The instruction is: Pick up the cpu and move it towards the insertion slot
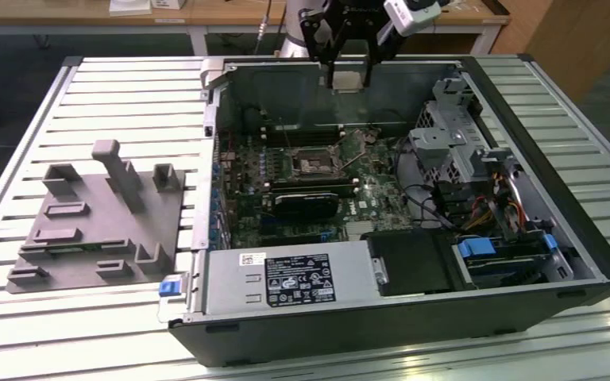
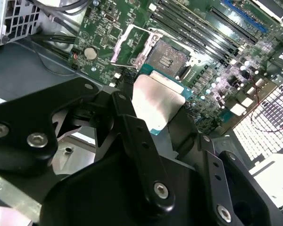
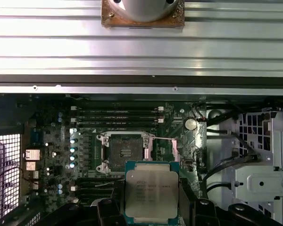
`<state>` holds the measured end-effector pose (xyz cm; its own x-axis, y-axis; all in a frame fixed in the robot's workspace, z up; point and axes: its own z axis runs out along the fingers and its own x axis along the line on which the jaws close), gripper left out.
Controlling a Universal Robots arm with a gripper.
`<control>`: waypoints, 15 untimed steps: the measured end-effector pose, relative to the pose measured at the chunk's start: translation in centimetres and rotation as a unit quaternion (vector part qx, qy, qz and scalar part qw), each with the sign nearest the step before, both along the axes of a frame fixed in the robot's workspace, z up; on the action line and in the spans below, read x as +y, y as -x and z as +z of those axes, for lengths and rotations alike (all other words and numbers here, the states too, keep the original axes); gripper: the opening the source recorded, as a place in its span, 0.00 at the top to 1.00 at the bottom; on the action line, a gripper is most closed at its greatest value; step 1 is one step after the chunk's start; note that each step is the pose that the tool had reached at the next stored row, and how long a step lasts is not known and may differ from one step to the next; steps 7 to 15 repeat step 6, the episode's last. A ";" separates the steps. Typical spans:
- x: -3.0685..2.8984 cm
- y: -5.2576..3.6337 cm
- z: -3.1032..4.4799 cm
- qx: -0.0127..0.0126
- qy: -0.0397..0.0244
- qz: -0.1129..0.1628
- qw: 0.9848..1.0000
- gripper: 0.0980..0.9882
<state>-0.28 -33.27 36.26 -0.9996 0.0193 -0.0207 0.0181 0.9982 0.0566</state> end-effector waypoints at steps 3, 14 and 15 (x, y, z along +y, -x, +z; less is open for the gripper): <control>0.00 0.00 -0.01 0.000 0.000 0.000 1.000 0.50; 0.00 -0.01 -0.01 0.000 0.000 0.000 1.000 0.50; 0.00 -0.01 -0.01 0.000 0.000 0.000 1.000 0.50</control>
